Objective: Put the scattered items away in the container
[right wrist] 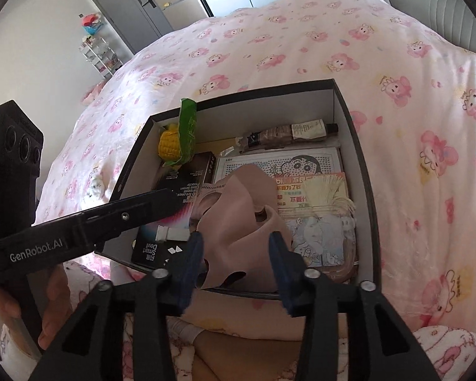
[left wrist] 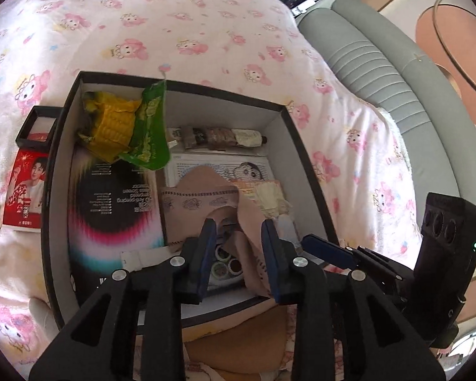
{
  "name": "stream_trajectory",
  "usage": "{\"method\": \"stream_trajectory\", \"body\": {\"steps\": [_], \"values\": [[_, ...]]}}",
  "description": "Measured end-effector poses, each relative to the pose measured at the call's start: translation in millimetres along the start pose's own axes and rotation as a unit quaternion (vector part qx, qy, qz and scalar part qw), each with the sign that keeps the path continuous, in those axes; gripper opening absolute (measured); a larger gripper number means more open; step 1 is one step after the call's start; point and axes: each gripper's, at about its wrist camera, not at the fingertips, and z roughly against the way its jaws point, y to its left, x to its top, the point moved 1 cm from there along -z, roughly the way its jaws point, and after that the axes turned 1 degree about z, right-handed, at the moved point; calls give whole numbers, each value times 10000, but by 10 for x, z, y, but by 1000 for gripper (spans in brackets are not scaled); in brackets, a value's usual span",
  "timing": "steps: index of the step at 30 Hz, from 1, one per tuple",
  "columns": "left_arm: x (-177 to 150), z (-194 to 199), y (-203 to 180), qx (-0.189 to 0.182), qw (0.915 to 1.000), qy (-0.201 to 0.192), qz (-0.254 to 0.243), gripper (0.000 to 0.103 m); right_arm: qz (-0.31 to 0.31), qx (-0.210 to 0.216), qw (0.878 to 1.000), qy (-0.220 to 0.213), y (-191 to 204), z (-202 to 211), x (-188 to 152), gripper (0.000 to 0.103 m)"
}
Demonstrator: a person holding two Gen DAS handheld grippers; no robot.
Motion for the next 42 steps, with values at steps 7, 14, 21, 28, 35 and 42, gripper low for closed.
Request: {"method": "stream_trajectory", "body": {"steps": [7, 14, 21, 28, 35, 42], "values": [[13, -151, 261, 83, 9976, 363, 590, 36, -9, 162, 9984, 537, 12, -372, -21, 45], [-28, -187, 273, 230, 9967, 487, 600, 42, 178, -111, 9991, -360, 20, -24, 78, 7], [66, -332, 173, 710, 9939, 761, 372, 44, -104, -237, 9987, -437, -236, 262, 26, 11], [519, -613, 81, 1263, 9881, 874, 89, 61, -243, 498, 9982, 226, -250, 17, -2, 53], [491, -835, 311, 923, 9880, 1164, 431, 61, -275, 613, 9965, 495, -316, -362, 15, 7], [519, -837, 402, 900, 9873, 1140, 643, 63, -151, -389, 9976, -555, -362, 48, 270, 7]]}}
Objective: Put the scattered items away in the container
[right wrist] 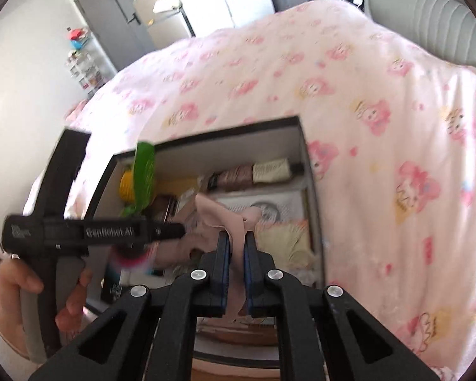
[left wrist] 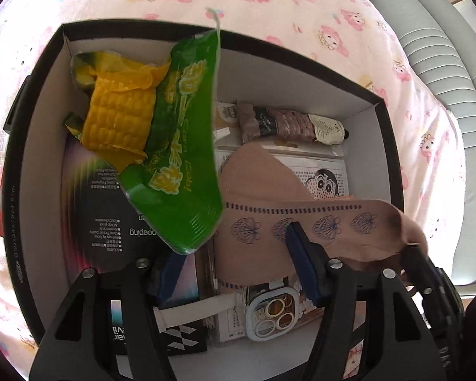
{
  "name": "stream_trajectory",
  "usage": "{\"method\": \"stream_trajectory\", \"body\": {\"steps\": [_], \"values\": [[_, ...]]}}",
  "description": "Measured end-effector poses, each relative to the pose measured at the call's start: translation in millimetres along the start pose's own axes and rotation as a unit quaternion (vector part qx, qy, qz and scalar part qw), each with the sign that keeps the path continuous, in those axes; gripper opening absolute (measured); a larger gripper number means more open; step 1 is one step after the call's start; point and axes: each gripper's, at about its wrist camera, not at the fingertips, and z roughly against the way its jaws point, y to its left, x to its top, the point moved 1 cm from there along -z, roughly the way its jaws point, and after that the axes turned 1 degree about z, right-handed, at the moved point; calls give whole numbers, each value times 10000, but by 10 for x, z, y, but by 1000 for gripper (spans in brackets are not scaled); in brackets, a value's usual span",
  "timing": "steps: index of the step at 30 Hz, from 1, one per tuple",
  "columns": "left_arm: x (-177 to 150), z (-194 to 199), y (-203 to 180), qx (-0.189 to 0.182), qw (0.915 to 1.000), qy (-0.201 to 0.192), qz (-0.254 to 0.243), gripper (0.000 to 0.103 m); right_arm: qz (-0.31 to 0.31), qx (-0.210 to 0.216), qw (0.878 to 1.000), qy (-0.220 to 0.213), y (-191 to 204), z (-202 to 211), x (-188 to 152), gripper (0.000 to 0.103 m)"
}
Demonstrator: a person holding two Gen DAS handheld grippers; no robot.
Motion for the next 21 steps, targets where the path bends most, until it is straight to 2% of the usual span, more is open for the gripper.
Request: {"method": "stream_trajectory", "body": {"steps": [1, 3, 5, 7, 9, 10, 11, 12, 13, 14, 16, 19, 21], "values": [[2, -35, -6, 36, 10000, 48, 8, 63, -147, 175, 9997, 51, -41, -6, 12, 8], [25, -52, -50, 119, 9999, -38, 0, 65, -418, 501, 9969, 446, -117, -66, -23, 22], [55, -79, -113, 101, 9999, -27, -55, 65, -478, 441, 9960, 609, -142, -92, -102, 30], [41, -108, -141, -27, 9999, 74, -107, 64, -408, 418, 9960, 681, -118, -103, -183, 31], [9, -131, -153, 10, 9997, 114, -211, 60, -338, 459, 9947, 857, -83, -161, -249, 31], [-5, -142, -160, 86, 9995, 109, -284, 50, -272, 471, 9946, 884, -77, -208, -245, 31], [-18, -142, -179, 176, 9990, 71, -410, 23, -182, 454, 9951, 856, -60, -234, -272, 31], [-34, -141, -212, 238, 9979, 56, -599, 9, -97, 419, 9954, 860, -45, -268, -281, 30], [-53, -117, -241, 268, 9969, -8, -735, 5, -55, 344, 9952, 910, -44, -304, -287, 30], [-75, -59, -273, 311, 9958, -144, -849, 3, -72, 224, 9955, 921, -57, -331, -275, 26], [-115, 105, -327, 252, 9937, -426, -1007, 3, -46, 106, 9967, 807, -58, -312, -182, 26], [-193, 423, -322, -89, 9910, -827, -1048, 3, 102, -79, 9986, 515, -15, -192, 15, 26], [-227, 561, -251, -11, 9894, -1041, -1012, 3, 116, -49, 9993, 342, 24, -54, 103, 26]]}}
